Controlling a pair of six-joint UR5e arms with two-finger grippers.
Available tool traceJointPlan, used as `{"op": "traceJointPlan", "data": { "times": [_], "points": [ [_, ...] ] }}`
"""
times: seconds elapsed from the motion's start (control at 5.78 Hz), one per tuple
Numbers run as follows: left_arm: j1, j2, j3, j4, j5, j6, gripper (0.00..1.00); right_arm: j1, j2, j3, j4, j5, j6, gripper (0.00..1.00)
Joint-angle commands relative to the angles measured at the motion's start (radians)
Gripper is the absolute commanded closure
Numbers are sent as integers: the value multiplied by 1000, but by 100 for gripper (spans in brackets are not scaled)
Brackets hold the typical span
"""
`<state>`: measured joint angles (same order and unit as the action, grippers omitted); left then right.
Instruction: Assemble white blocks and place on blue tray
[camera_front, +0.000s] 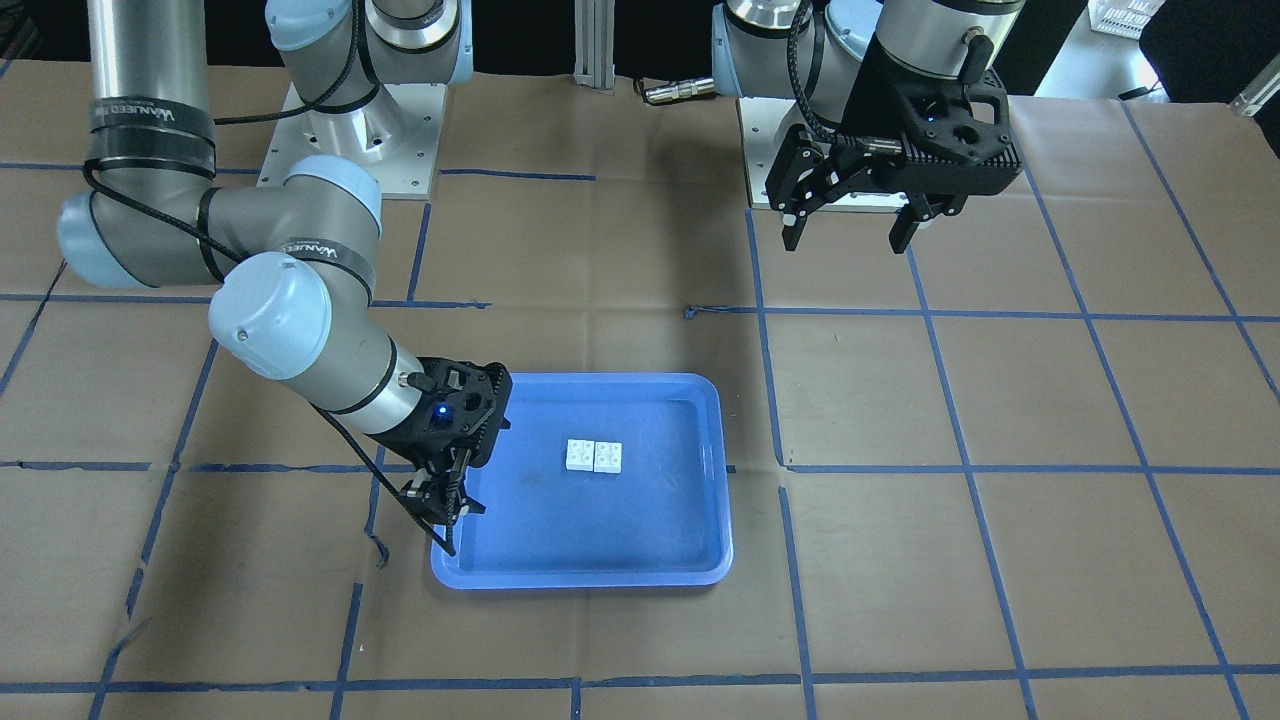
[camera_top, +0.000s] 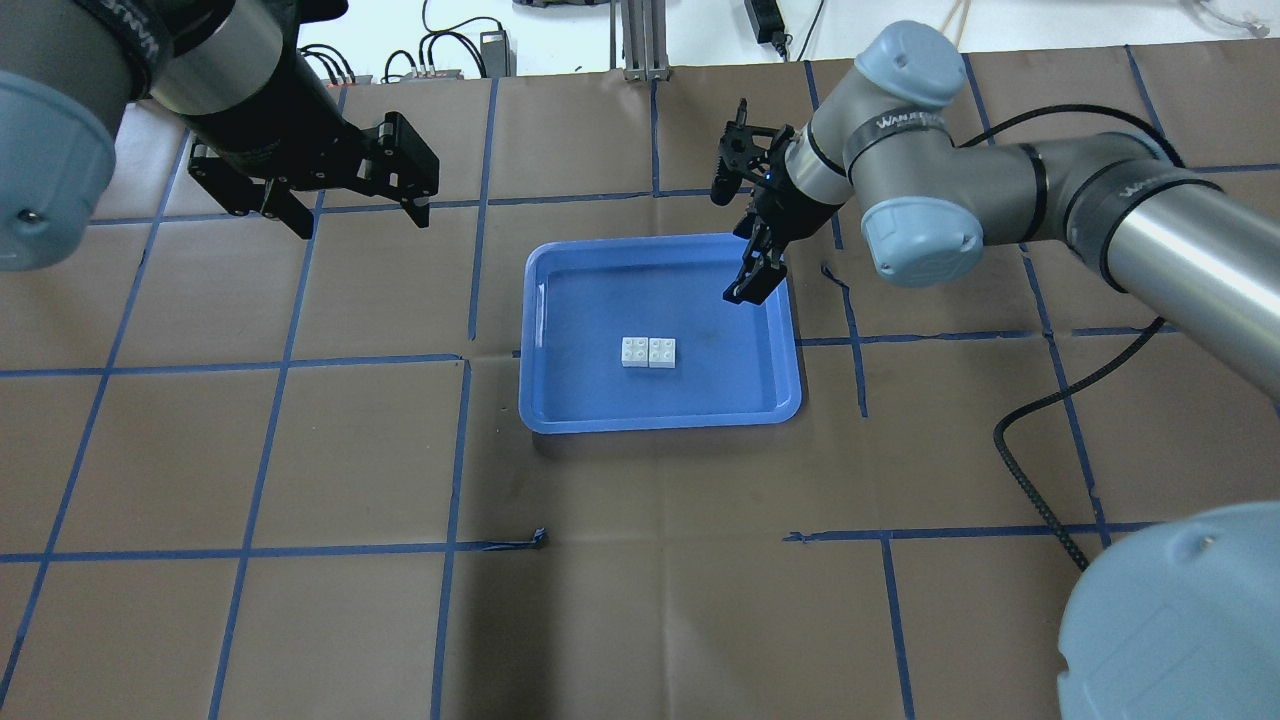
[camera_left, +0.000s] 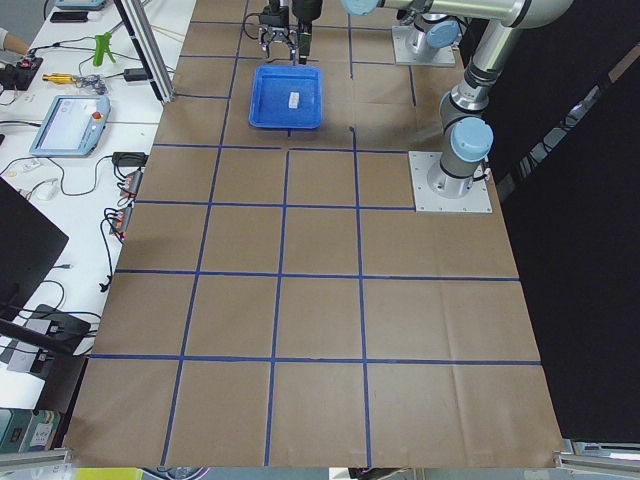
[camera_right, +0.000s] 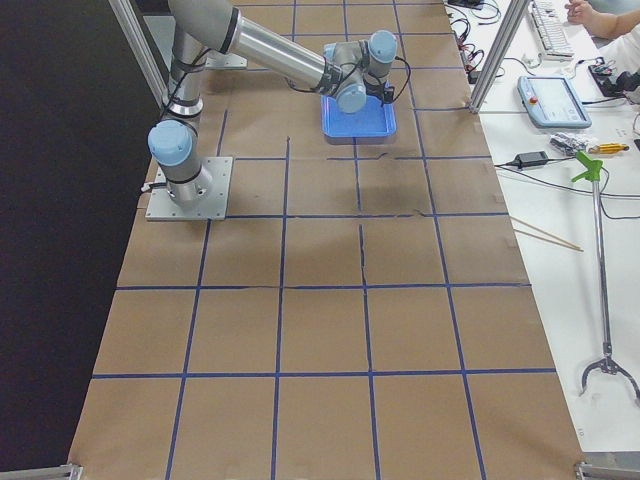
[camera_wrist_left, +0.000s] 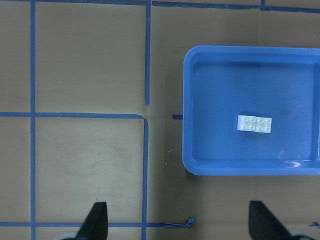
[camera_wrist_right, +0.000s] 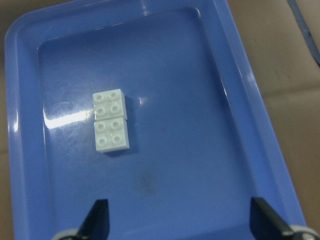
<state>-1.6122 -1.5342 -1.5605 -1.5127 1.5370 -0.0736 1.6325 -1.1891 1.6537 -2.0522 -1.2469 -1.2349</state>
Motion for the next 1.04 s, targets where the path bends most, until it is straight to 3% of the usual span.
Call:
{"op": "traceJointPlan", "data": {
  "times": [0.0,0.35,0.52,0.86],
  "points": [
    [0,0,-1,0,0,0,1,-51,-75,-86,183,-185,145,0],
    [0,0,0,0,0,0,1,-86,-153,-97,237,-241,458,0],
    [0,2,0,0,0,0,1,-88,-167,-116,268,-338,673,0],
    [0,2,0,0,0,0,1,-83,-210,-225,526,-355,1099,0]
  ]
}}
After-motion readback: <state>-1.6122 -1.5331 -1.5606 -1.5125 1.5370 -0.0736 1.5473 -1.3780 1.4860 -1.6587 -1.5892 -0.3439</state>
